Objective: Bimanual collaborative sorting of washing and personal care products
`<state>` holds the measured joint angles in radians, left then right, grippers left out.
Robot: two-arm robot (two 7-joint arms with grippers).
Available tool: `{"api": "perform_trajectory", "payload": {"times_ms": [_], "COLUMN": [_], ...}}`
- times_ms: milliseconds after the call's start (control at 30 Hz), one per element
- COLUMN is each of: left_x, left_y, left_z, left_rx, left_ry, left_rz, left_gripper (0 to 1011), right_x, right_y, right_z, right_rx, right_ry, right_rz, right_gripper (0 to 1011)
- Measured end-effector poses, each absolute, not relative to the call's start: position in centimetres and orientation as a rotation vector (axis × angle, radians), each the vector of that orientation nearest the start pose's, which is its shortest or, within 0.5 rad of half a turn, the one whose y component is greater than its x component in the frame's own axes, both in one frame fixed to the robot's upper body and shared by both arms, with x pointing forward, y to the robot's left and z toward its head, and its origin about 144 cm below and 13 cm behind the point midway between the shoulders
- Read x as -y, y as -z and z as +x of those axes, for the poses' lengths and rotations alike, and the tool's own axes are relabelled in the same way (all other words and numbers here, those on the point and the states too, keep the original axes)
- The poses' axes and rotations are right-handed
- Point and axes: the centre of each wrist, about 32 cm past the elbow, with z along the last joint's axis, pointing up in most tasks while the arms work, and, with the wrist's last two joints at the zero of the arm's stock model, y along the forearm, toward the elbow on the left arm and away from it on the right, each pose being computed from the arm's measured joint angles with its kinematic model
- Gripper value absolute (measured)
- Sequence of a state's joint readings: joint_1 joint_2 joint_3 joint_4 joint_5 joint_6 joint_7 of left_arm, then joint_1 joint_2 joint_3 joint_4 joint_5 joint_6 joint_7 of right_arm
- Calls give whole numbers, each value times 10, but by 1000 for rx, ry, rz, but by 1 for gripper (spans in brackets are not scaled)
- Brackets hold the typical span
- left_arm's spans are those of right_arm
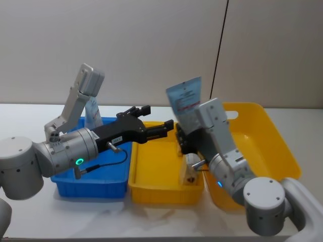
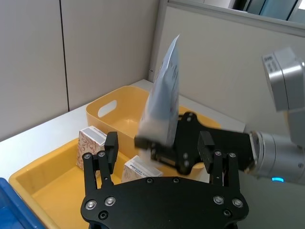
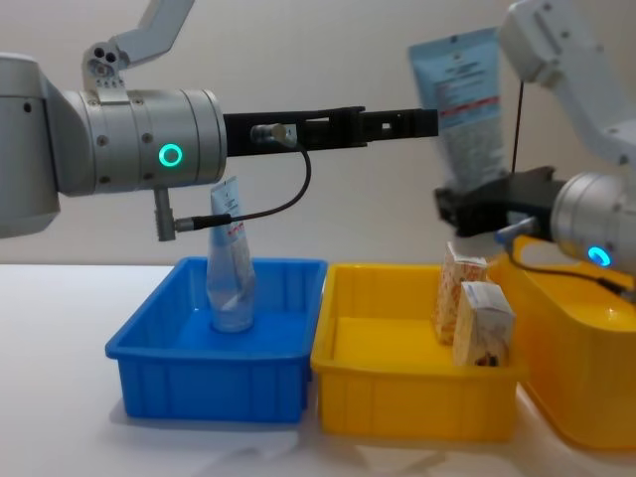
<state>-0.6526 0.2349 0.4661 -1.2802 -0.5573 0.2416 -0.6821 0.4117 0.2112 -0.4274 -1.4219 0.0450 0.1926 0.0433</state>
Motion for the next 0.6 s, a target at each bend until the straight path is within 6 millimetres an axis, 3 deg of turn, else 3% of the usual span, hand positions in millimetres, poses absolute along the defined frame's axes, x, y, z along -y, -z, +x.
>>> {"api": "perform_trajectory", "payload": {"times_ms": [600], "left_x": [-181], "left_y": [-1281], "left_z": [603], "left_rx": [-70], "left_ry": [-499], "left_rz": [-60], "left_gripper": [1001], "right_x": [203], "right_y": [-1243], "right_z": [555], "right_rx": [198], "right_ry": [1474], "right_rz": [-156], "right_gripper": [319]}}
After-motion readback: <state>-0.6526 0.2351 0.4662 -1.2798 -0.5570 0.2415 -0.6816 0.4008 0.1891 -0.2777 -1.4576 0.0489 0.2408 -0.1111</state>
